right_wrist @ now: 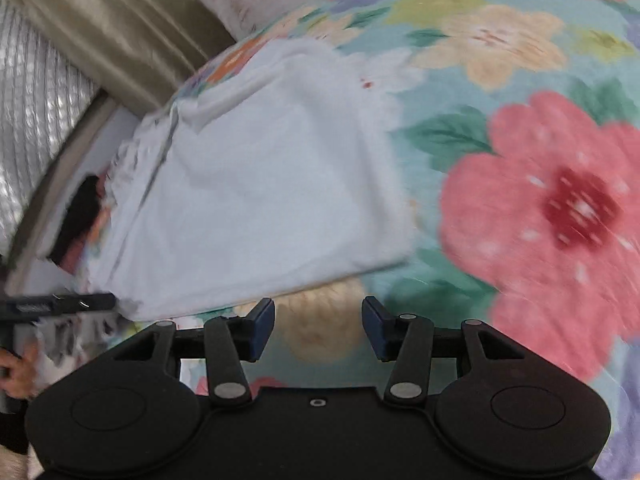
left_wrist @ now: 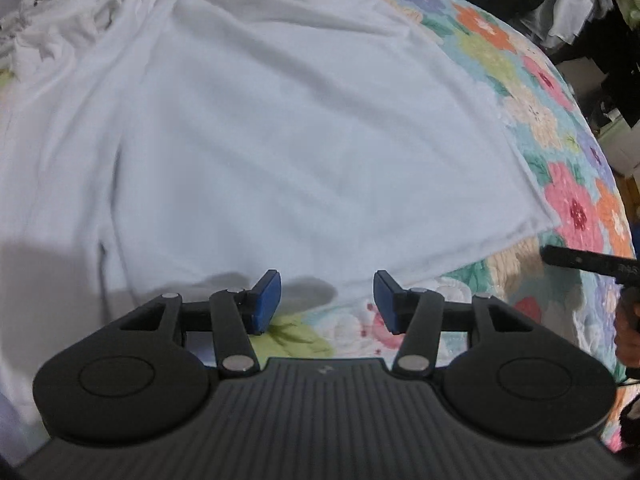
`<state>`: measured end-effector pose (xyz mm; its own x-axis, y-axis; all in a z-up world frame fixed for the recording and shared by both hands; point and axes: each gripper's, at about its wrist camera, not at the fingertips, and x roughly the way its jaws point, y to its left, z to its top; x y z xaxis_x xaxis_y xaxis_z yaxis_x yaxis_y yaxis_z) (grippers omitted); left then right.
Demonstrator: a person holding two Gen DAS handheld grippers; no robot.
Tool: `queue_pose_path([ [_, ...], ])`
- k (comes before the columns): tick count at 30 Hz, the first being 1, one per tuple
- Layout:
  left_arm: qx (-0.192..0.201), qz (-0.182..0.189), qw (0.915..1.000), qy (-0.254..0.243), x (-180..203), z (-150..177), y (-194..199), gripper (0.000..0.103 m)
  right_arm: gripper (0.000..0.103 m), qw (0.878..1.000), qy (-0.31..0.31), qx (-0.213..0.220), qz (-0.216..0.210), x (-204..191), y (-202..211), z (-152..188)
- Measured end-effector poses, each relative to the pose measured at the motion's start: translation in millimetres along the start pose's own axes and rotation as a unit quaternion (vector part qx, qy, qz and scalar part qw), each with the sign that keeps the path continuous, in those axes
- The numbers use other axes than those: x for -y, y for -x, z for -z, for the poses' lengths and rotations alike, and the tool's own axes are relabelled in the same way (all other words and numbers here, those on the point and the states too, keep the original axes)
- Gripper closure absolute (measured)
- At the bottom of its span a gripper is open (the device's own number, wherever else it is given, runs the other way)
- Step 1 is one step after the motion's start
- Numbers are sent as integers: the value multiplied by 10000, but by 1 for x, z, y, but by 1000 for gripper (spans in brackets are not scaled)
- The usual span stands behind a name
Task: Fold clothes
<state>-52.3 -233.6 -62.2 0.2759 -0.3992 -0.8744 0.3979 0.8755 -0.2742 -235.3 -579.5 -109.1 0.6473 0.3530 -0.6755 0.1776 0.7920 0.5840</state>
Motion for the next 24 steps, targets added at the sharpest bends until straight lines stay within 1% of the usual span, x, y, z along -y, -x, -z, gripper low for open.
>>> queue_pose_path([
  [1, -43, 31, 9997, 250, -5, 2, -5, 51, 49, 10000, -7, 68, -70, 2, 2, 3],
  [3, -119, -24, 9978, 645, -15, 5, -14, 51, 48, 9996, -68, 251, -134, 4, -2, 5],
  [4, -133, -79, 9969, 769, -18, 5, -17, 51, 44, 9990, -176, 370, -169, 5, -7, 3],
  [5, -123, -139, 9964, 826, -18, 4, -19, 51, 41, 9979, -359, 483, -229, 10, -14, 0],
  [8, -104, -313, 9964, 778, -12, 1, -21, 51, 42, 9910, -958, 810, -462, 24, -38, -16],
  [9, -79, -366, 9967, 727, -9, 1, -21, 51, 42, 9911, -903, 860, -472, 23, -42, -22],
  [10, -20, -378, 9969, 687, -6, 0, -20, 51, 52, 9926, -719, 876, -432, 19, -43, -28],
  [11, 139, -284, 9971, 688, -4, 0, -16, 51, 93, 9941, -472, 916, -351, 13, -41, -33],
  [12, 358, -128, 9967, 714, -3, 1, -10, 51, 96, 9948, -151, 983, -219, 4, -36, -35],
  [13, 579, 29, 9954, 769, -3, 2, -4, 51, 96, 9943, 169, 1049, -87, -5, -30, -37],
  [15, 955, 306, 9913, 847, -2, 5, 10, 51, 97, 9912, 613, 1172, -36, -17, -9, -39],
  [17, 1065, 382, 9907, 752, 5, 7, 17, 51, 99, 9911, 789, 1068, 8, -24, 12, -36],
  [18, 990, 308, 9923, 679, 8, 8, 16, 51, 99, 9899, 913, 1082, 38, -27, 20, -33],
  [19, 832, 159, 9946, 603, 10, 8, 13, 50, 100, 9884, 1056, 1069, 205, -29, 22, -29],
  [21, 327, -229, 9978, 522, 6, 16, 6, 49, 100, 9864, 1176, 889, 723, -28, 9, -22],
  [22, 36, -407, 9978, 529, 1, 20, 0, 49, 100, 9867, 1132, 766, 877, -22, 1, -20],
  [24, -283, -543, 9964, 589, -6, 25, -10, 50, 99, 9870, 1026, 521, 1119, -10, -14, -15],
])
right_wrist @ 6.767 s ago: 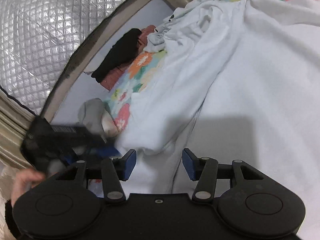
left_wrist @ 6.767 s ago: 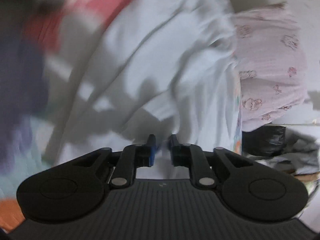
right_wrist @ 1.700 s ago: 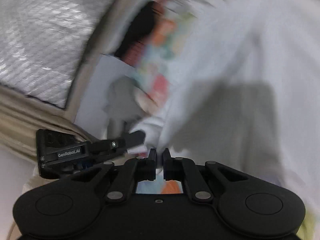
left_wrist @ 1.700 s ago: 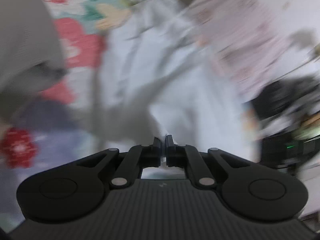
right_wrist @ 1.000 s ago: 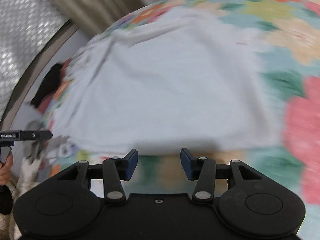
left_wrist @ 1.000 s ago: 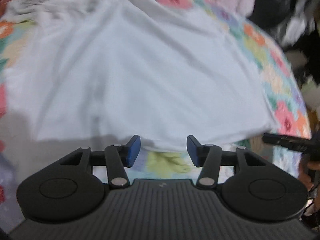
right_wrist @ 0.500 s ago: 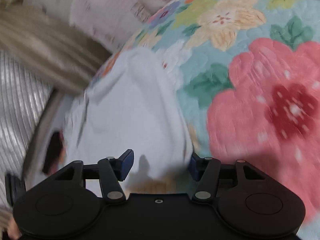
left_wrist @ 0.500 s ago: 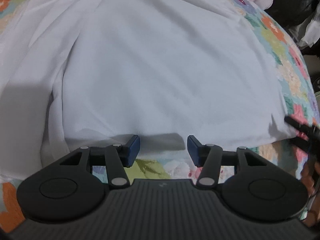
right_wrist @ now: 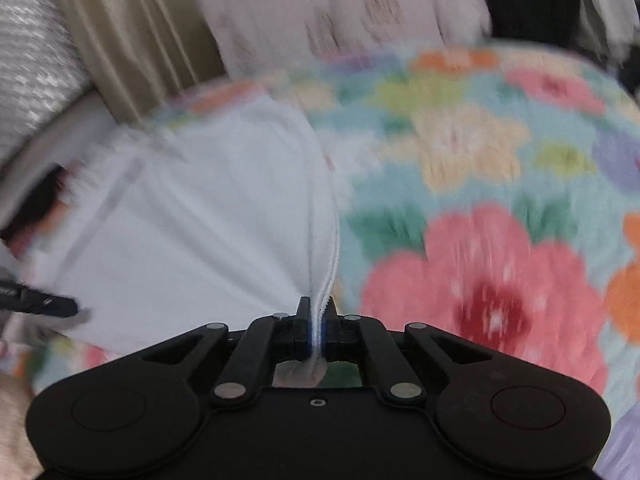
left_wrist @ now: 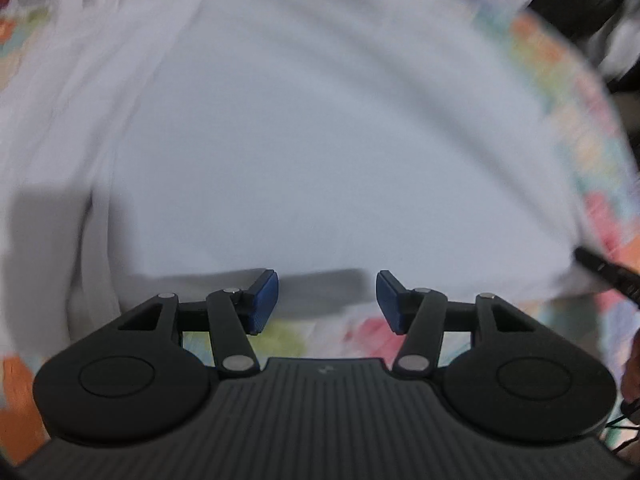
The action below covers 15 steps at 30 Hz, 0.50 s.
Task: Fold clothes
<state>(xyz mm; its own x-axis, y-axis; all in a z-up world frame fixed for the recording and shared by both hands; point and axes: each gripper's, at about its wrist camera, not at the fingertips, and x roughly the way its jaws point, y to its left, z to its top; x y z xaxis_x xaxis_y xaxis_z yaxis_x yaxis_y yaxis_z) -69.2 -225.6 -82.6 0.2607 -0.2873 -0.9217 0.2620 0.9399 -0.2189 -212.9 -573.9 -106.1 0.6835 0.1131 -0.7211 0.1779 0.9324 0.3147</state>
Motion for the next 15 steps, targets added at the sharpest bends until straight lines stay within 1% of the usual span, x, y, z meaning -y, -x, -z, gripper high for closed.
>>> queue_pose_path([
  [1, -36, -6, 10000, 33, -3, 1, 0, 49, 98, 10000, -55, -82, -1, 2, -5, 2],
  [3, 87, 59, 9999, 75, -6, -1, 11, 49, 94, 9999, -56, -125, -41, 5, 0, 0],
  [5, 316, 109, 9994, -2, -3, -6, 28, 49, 70, 9998, -78, -95, -152, 9, 18, -8],
  [7, 561, 101, 9983, -129, 4, -17, 43, 49, 62, 9992, 24, 126, -372, 11, 43, -26],
  [8, 682, 111, 9975, -161, 9, -25, 48, 49, 55, 9982, 137, 244, -526, 10, 55, -39],
  [9, 800, 150, 9966, -143, 14, -37, 51, 49, 51, 9966, 300, 301, -699, 7, 61, -55],
  [10, 916, 202, 9956, -90, 18, -49, 52, 49, 46, 9950, 466, 308, -822, 1, 58, -74],
  [12, 1136, 291, 9930, 148, 29, -77, 47, 49, 43, 9914, 795, 289, -1002, -10, 36, -113],
  [15, 1553, 321, 9867, 364, 47, -120, 27, 49, 43, 9837, 1278, 228, -1245, -28, -3, -172],
])
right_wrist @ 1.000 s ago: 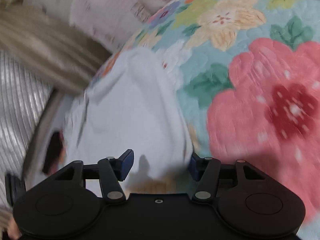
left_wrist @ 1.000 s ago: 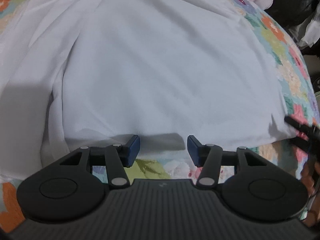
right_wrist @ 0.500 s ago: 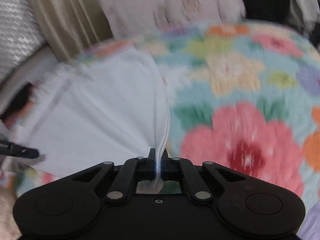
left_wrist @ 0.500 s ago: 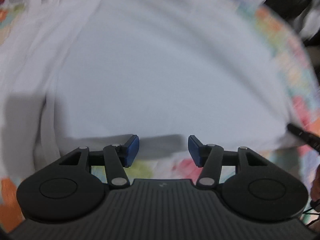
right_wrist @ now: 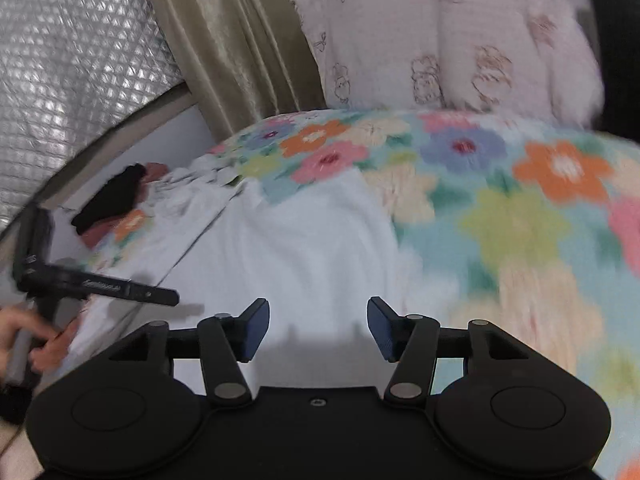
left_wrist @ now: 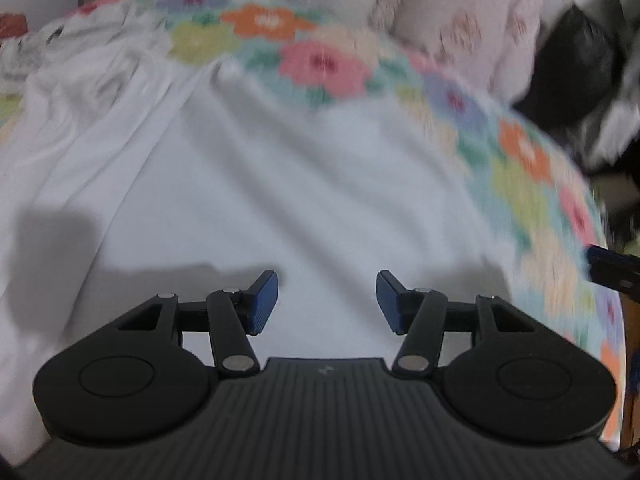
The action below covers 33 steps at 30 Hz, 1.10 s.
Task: Fold clothes
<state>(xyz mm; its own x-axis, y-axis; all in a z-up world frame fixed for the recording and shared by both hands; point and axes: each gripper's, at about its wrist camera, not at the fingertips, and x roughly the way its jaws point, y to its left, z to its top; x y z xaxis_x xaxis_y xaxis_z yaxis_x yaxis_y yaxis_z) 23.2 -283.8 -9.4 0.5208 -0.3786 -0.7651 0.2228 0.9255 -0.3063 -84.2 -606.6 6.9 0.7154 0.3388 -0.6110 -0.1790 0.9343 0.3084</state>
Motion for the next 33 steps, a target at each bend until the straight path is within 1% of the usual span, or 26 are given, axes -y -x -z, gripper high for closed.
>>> queue_pose_path([
  [1, 140, -13, 9999, 29, 1, -11, -12, 49, 43, 9999, 138, -90, -51, 4, -25, -19],
  [3, 314, 68, 9994, 88, -6, -19, -27, 49, 43, 9986, 339, -352, -181, 12, -78, -52],
  [6, 383, 68, 9992, -95, -15, -22, -56, 49, 43, 9948, 658, -768, -117, 22, -150, -88],
  [8, 322, 14, 9993, -207, -28, -17, -68, 49, 43, 9925, 825, -897, -58, 28, -186, -103],
  [10, 182, 44, 9998, -42, -46, -16, -82, 49, 43, 9892, 954, -1115, -11, 35, -220, -116],
  [12, 194, 156, 9996, 121, -59, -17, -84, 49, 43, 9873, 1020, -1215, 110, 43, -250, -126],
  [13, 238, 184, 9994, 156, -63, -19, -85, 49, 42, 9868, 1015, -1256, 90, 46, -262, -128],
  [15, 322, 225, 9990, 216, -69, -22, -87, 49, 42, 9878, 840, -1305, -103, 53, -281, -128],
  [16, 353, 215, 9988, 246, -72, -22, -89, 49, 43, 9889, 808, -1230, -195, 53, -283, -127],
  [17, 381, 200, 9987, 287, -74, -21, -90, 49, 66, 9899, 856, -1106, -247, 49, -280, -126],
  [18, 405, 172, 9985, 331, -77, -21, -90, 49, 95, 9906, 905, -982, -300, 46, -277, -126],
  [19, 422, 129, 9983, 371, -80, -21, -91, 49, 96, 9911, 953, -857, -352, 43, -274, -125],
  [20, 448, 91, 9982, 400, -82, -22, -90, 49, 97, 9919, 1061, -647, -273, 39, -266, -124],
  [21, 485, 60, 9979, 423, -83, -23, -89, 49, 97, 9927, 1158, -348, -14, 38, -251, -127],
  [23, 477, -75, 9982, 344, -81, -23, -90, 49, 97, 9924, 1068, 203, 576, 50, -223, -136],
  [24, 460, -154, 9984, 285, -80, -23, -91, 49, 97, 9921, 838, 378, 849, 65, -211, -140],
  [25, 443, -232, 9985, 225, -79, -22, -93, 49, 97, 9918, 543, 458, 1058, 84, -201, -144],
  [26, 411, -309, 9985, 179, -78, -21, -95, 49, 97, 9920, 282, 471, 1138, 100, -196, -146],
  [27, 365, -383, 9985, 145, -76, -19, -98, 49, 97, 9935, 62, 405, 1067, 112, -196, -144],
  [28, 339, -434, 9984, 98, -75, -18, -99, 49, 96, 9936, -22, 292, 1087, 120, -199, -140],
  [29, 332, -463, 9984, 39, -73, -18, -100, 49, 93, 9925, 55, 124, 1216, 121, -207, -135],
  [31, 315, -492, 9983, -4, -73, -17, -98, 49, 84, 9868, 145, -149, 1603, 121, -219, -127],
  [33, 287, -449, 9986, 32, -74, -15, -93, 49, 78, 9832, -34, -221, 1812, 121, -217, -122],
])
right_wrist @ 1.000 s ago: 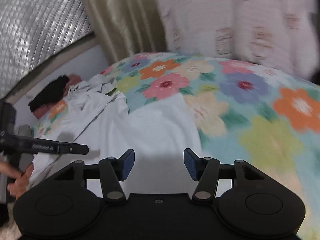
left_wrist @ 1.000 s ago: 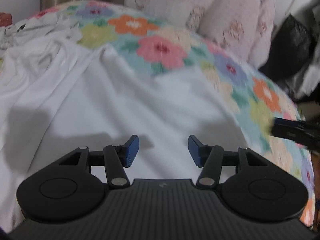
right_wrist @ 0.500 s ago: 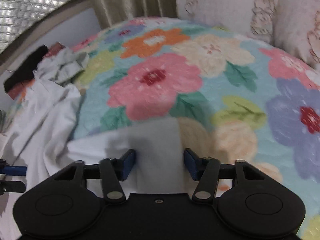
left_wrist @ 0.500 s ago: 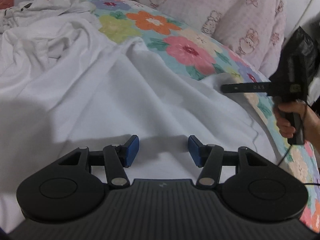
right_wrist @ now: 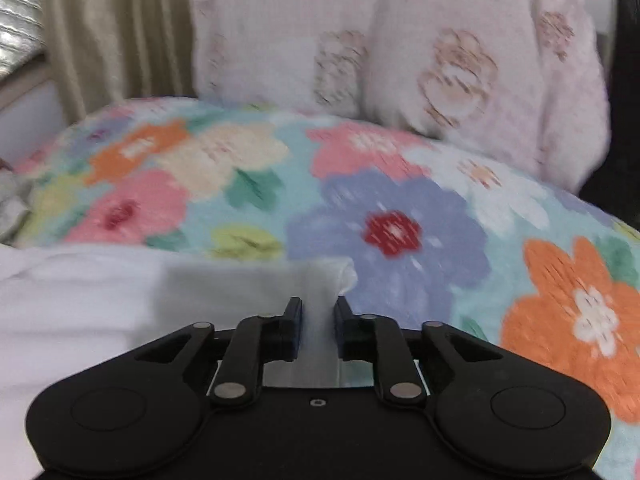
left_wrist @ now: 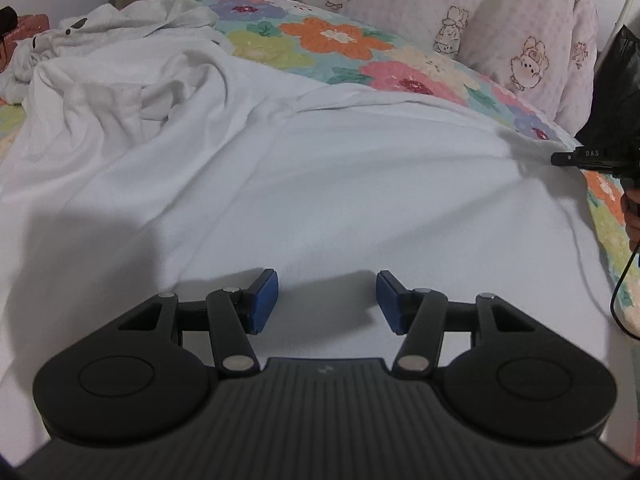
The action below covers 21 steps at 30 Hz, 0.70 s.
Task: Fold clothes
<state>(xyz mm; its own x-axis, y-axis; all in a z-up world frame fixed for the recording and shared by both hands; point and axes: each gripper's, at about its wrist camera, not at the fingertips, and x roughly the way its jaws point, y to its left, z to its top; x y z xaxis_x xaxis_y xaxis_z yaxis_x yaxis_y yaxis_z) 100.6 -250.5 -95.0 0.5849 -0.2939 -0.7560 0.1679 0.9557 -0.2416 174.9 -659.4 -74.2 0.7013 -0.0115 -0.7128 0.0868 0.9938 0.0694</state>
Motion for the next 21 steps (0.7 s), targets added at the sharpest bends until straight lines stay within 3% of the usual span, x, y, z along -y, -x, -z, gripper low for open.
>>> queue_pose_path([
  [4, -172, -124, 9997, 76, 2, 6, 15, 47, 56, 9975, -611, 34, -345, 4, 57, 18],
  [8, -313, -565, 9979, 56, -1, 16, 41, 44, 44, 9911, -708, 12, -1123, -17, 129, 58],
  [13, -71, -724, 9973, 109, -50, 24, 95, 39, 40, 9751, -465, -170, -2160, -69, 174, 106],
  [18, -148, -1033, 9935, 459, -125, 49, 146, 34, 40, 9713, -79, -472, -2329, -147, 180, 132],
  [21, -270, -1090, 9895, 905, -173, 71, 162, 33, 40, 9531, -342, -653, -2934, -184, 178, 152],
])
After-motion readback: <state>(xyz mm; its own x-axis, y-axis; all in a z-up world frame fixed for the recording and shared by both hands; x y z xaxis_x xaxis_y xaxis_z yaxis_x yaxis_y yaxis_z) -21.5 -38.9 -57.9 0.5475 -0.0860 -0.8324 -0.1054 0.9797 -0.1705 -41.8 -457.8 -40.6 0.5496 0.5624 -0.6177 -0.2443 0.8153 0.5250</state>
